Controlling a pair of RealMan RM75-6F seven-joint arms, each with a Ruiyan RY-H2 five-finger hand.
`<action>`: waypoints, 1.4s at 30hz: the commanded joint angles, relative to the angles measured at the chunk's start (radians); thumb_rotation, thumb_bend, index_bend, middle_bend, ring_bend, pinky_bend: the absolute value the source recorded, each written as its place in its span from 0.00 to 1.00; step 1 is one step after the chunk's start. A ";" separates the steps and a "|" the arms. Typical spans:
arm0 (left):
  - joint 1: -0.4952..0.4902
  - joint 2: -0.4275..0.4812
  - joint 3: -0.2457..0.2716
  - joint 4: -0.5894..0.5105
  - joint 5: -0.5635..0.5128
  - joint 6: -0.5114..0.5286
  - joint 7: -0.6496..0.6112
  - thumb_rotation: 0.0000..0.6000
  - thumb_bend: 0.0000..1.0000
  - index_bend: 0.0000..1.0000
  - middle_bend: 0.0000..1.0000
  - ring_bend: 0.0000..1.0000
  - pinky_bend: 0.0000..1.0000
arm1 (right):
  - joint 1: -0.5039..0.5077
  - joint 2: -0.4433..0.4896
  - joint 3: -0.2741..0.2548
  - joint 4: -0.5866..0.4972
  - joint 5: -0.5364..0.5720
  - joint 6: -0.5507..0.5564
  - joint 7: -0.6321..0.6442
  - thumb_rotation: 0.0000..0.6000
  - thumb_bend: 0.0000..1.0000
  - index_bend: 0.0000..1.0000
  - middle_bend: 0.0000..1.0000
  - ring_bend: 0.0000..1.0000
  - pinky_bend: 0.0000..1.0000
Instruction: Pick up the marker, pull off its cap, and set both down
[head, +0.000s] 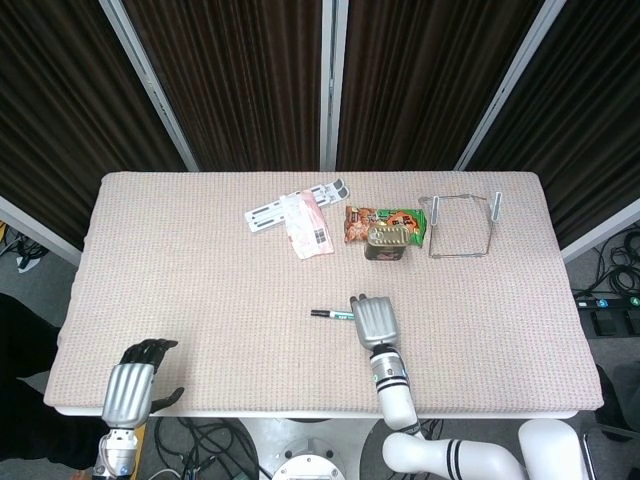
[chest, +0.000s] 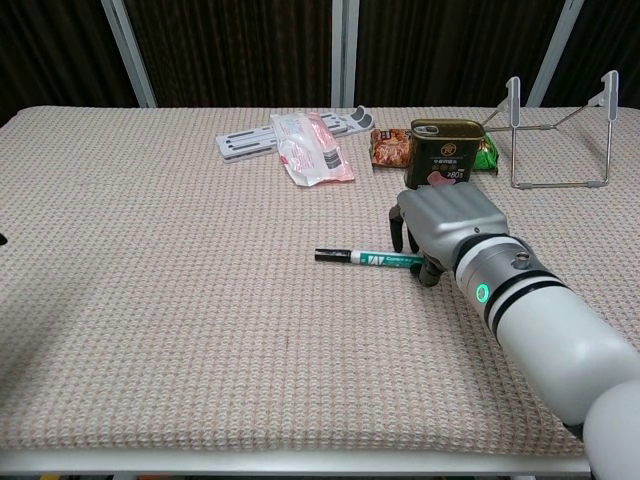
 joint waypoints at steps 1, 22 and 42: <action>0.001 -0.002 -0.001 0.004 -0.007 -0.002 -0.007 1.00 0.02 0.28 0.28 0.22 0.27 | 0.006 -0.007 0.000 0.007 0.007 0.002 0.000 1.00 0.29 0.47 0.45 0.64 0.81; -0.001 -0.006 -0.003 0.009 -0.014 -0.003 -0.009 1.00 0.02 0.28 0.28 0.22 0.27 | 0.026 -0.043 -0.004 0.062 0.019 0.034 0.012 1.00 0.32 0.55 0.52 0.64 0.81; -0.077 0.023 -0.111 -0.108 -0.070 -0.055 0.093 1.00 0.02 0.29 0.28 0.22 0.32 | 0.007 0.019 0.039 -0.080 -0.079 0.190 0.020 1.00 0.33 0.68 0.63 0.65 0.81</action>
